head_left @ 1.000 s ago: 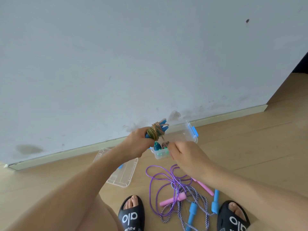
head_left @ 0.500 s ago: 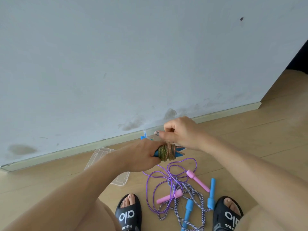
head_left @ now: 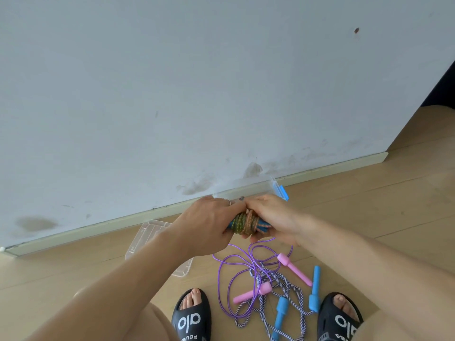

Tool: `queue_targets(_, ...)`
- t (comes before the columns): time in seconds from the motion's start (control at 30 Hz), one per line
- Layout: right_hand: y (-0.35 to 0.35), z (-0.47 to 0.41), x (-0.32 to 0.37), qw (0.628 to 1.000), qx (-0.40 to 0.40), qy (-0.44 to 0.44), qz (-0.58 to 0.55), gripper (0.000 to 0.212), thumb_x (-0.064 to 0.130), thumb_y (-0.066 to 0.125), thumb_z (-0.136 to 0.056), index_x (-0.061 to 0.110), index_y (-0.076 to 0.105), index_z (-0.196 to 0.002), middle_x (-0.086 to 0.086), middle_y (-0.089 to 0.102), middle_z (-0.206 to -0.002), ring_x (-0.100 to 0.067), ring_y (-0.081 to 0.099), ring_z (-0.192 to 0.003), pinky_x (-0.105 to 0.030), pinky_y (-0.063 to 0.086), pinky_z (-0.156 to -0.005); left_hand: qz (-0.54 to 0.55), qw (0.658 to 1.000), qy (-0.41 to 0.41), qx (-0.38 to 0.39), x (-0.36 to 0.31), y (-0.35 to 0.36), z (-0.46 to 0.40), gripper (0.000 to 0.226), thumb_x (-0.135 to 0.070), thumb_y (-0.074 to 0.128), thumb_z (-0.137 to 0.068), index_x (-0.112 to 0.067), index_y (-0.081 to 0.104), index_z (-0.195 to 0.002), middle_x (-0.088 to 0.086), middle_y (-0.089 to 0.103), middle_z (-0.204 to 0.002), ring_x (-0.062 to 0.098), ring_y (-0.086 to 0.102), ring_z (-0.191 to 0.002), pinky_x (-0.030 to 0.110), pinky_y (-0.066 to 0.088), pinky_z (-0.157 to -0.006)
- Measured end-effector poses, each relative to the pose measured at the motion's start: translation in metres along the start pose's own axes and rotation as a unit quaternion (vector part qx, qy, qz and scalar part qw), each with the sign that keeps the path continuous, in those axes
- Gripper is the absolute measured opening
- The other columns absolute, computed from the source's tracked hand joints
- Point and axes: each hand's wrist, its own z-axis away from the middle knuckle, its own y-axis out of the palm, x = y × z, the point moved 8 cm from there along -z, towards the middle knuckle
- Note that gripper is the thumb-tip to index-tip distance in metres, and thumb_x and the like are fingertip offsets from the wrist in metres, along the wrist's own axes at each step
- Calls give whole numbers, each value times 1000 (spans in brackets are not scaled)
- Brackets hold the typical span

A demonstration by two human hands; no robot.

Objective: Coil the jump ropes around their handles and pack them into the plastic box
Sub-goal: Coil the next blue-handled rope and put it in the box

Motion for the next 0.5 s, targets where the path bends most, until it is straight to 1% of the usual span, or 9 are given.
queue_targets(0.07, -2, -1, -1, 999, -41, -4, 1, 38, 26, 51, -100, -9, 64, -97, -24, 66, -77, -29, 65, -58, -30, 52, -48, -12, 1000, 8, 13, -4, 2, 0, 36, -36, 53, -72, -23, 52, -106, -9, 49, -72, 18, 47, -73, 32, 43, -74)
queue_targets(0.13, -5, -2, 1, 998, -64, -7, -2, 36, 29, 54, -99, -4, 65, -90, -20, 65, -71, -28, 64, -55, -30, 52, -48, 29, 999, -20, 25, -4, 2, 0, 43, -55, 55, -78, -26, 48, -109, -11, 48, -73, 14, 43, -74, 31, 40, -77)
queue_targets(0.2, -6, 0, 6, 998, -64, -3, -17, 33, 32, 57, -98, 2, 64, -85, -14, 60, -67, -23, 60, -51, -28, 50, -47, 74, 996, -55, 14, -2, -3, 1, 51, -72, 42, -83, -30, 47, -112, -8, 55, -78, 14, 48, -76, 31, 41, -74)
queue_targets(0.23, -6, 2, 8, 998, -56, 5, -27, 33, 33, 57, -98, 4, 65, -85, -12, 59, -67, -21, 58, -48, -28, 49, -46, 79, 995, -62, 5, -2, -6, 0, 54, -74, 34, -86, -30, 47, -115, -6, 58, -80, 16, 51, -76, 32, 41, -72)
queue_targets(0.3, -3, 4, 9, 999, -23, 26, -39, 31, 33, 57, -98, 5, 67, -89, -10, 59, -67, -18, 55, -48, -27, 49, -46, 63, 997, -44, -23, -6, -12, -1, 57, -71, 27, -91, -25, 45, -119, -4, 61, -82, 20, 54, -75, 33, 41, -68)
queue_targets(0.4, 0, 6, 11, 998, 14, 44, -32, 23, 21, 50, -98, 7, 67, -92, -6, 60, -69, -13, 55, -49, -26, 49, -47, 16, 998, 14, -64, -17, -19, -2, 51, -61, 28, -99, -19, 43, -122, -4, 59, -76, 21, 54, -68, 27, 33, -62)
queue_targets(0.43, -1, 6, 12, 998, 16, 45, -30, 24, 17, 46, -98, 8, 68, -92, -6, 59, -70, -13, 55, -50, -25, 49, -46, 0, 997, 30, -72, -20, -21, -3, 48, -58, 29, -101, -18, 43, -124, -4, 59, -77, 21, 53, -67, 26, 32, -62)
queue_targets(0.5, -2, 5, 15, 998, 21, 44, -30, 29, 13, 42, -98, 13, 69, -88, -3, 60, -69, -12, 54, -50, -24, 47, -45, -9, 996, 47, -79, -23, -22, -4, 46, -53, 31, -103, -18, 43, -130, -5, 60, -86, 20, 53, -69, 28, 38, -64)
